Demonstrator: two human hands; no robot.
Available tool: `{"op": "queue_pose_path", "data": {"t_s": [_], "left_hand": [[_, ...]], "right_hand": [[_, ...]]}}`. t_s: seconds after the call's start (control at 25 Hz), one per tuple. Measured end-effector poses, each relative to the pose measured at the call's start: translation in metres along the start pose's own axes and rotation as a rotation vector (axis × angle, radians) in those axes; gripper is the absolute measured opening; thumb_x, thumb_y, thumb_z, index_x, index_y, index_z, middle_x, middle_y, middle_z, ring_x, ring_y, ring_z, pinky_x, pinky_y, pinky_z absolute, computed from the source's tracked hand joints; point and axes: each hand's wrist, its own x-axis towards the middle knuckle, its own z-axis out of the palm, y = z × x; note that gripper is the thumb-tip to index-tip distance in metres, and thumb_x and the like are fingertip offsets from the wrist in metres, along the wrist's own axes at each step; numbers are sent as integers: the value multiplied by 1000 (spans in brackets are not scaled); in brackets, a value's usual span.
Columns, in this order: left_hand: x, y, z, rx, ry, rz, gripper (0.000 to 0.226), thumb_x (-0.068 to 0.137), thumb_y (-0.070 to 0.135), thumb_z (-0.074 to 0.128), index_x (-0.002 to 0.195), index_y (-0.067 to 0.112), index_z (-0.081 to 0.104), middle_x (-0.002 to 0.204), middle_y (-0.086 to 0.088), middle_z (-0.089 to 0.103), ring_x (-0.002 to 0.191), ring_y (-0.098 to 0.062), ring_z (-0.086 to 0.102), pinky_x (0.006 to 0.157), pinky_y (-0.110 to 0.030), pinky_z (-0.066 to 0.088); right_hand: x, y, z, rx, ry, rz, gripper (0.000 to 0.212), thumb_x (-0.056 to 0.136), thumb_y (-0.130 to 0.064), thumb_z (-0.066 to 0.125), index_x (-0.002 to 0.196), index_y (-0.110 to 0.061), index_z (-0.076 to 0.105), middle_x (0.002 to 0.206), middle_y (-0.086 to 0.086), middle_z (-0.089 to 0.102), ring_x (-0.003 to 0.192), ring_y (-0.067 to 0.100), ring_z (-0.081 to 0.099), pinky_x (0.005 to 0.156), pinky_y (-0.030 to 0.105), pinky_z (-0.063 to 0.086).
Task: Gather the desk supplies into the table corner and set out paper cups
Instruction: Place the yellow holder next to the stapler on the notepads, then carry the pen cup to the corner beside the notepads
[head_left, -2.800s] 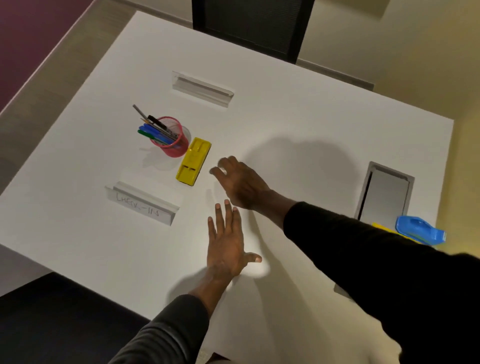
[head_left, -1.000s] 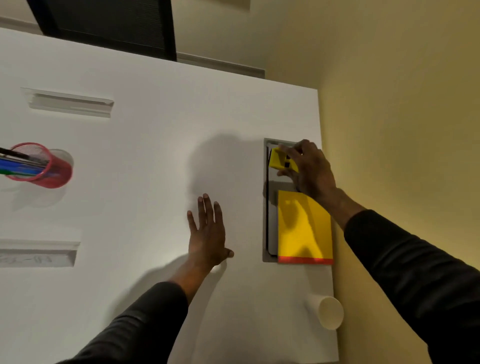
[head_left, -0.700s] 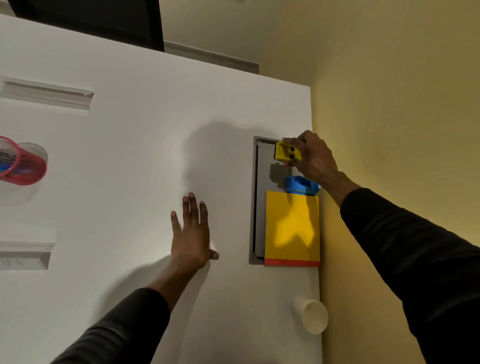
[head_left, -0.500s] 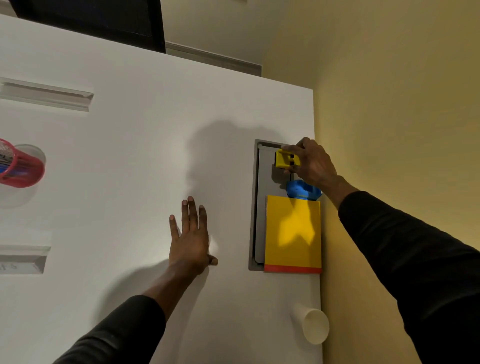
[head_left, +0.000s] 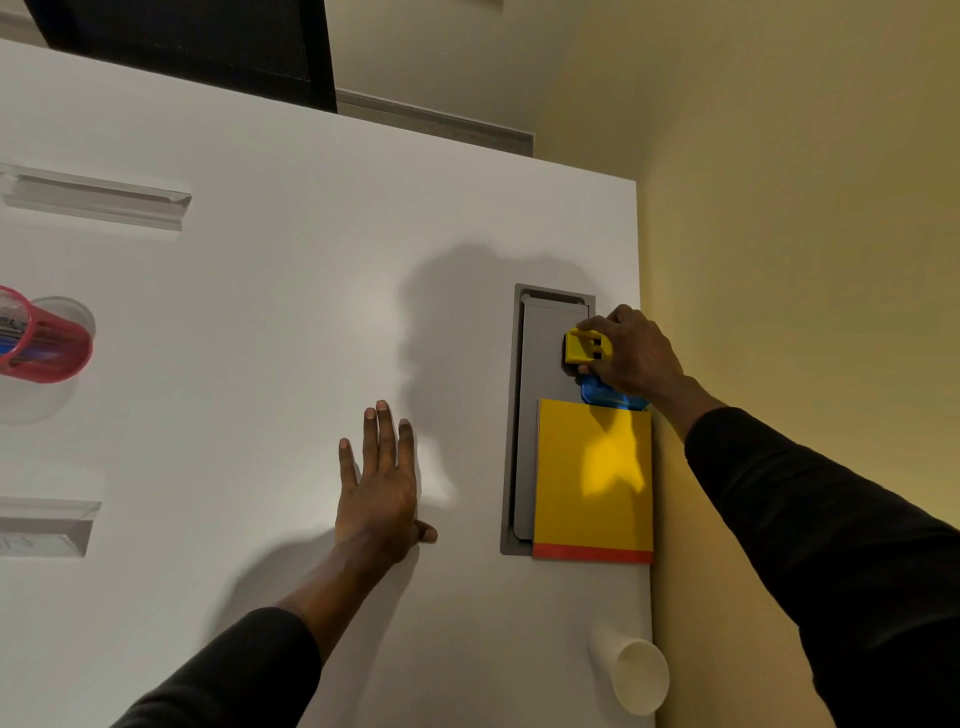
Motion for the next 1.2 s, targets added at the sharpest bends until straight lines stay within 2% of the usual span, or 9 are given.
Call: {"op": "queue_pose_path", "data": {"t_s": [0.36, 0.48, 0.72, 0.92, 1.0, 1.08, 1.16, 1.2], "left_hand": [[-1, 2, -2, -12, -11, -11, 155, 71, 64, 84, 156, 5, -31, 156, -21, -51, 147, -39, -46, 128, -66, -3], [0, 2, -1, -18, -4, -12, 156, 70, 65, 85, 156, 5, -32, 156, -21, -52, 147, -39, -47, 128, -66, -4], [0, 3, 1, -25, 9, -7, 158, 68, 63, 87, 155, 6, -32, 155, -22, -52, 147, -40, -47, 127, -67, -3], [-1, -2, 3, -66, 40, 18, 160, 66, 59, 90, 156, 9, -32, 156, -19, -52, 146, -37, -47, 126, -65, -13], [-3, -8, 5, -86, 87, 39, 159, 65, 59, 91, 160, 10, -27, 159, -17, -49, 148, -34, -46, 125, -62, -18], [-8, -19, 3, -115, 128, 81, 145, 72, 55, 88, 164, 11, -15, 165, -15, -41, 153, -31, -39, 127, -59, -15], [-17, -34, -6, -253, 173, 116, 116, 82, 51, 81, 165, 8, 12, 174, -17, -15, 162, -33, -16, 132, -55, 3], [-22, -43, -13, -384, 238, 97, 100, 85, 53, 78, 161, 10, 29, 175, -17, 8, 163, -35, 7, 131, -51, 18]], "right_hand": [[-3, -5, 0, -19, 14, -19, 80, 75, -47, 86, 141, -18, 53, 128, 16, 59, 114, 34, 60, 92, 45, 53], [-4, -7, 2, -11, 27, -11, 78, 76, -50, 83, 140, -17, 53, 129, 15, 59, 115, 34, 59, 93, 46, 54], [-2, -9, 5, 37, 44, 25, 75, 78, -42, 85, 140, -16, 53, 129, 17, 57, 117, 35, 56, 93, 46, 52], [-9, -26, 8, 101, 188, 65, 84, 73, -34, 90, 143, -12, 50, 134, 25, 53, 122, 44, 51, 95, 52, 50], [-10, -50, 9, 136, 295, 5, 78, 74, -26, 88, 140, -10, 51, 131, 26, 55, 120, 46, 52, 95, 54, 50], [-10, -87, 12, 181, 404, -96, 72, 73, -20, 88, 135, -7, 54, 126, 25, 57, 117, 47, 53, 96, 54, 49], [-9, -131, 17, 227, 461, -189, 66, 76, -18, 86, 133, -7, 56, 122, 23, 56, 118, 45, 53, 99, 52, 46], [-10, -154, 19, 269, 443, -214, 63, 78, -20, 85, 134, -9, 57, 123, 20, 56, 120, 43, 53, 99, 50, 47]]}}
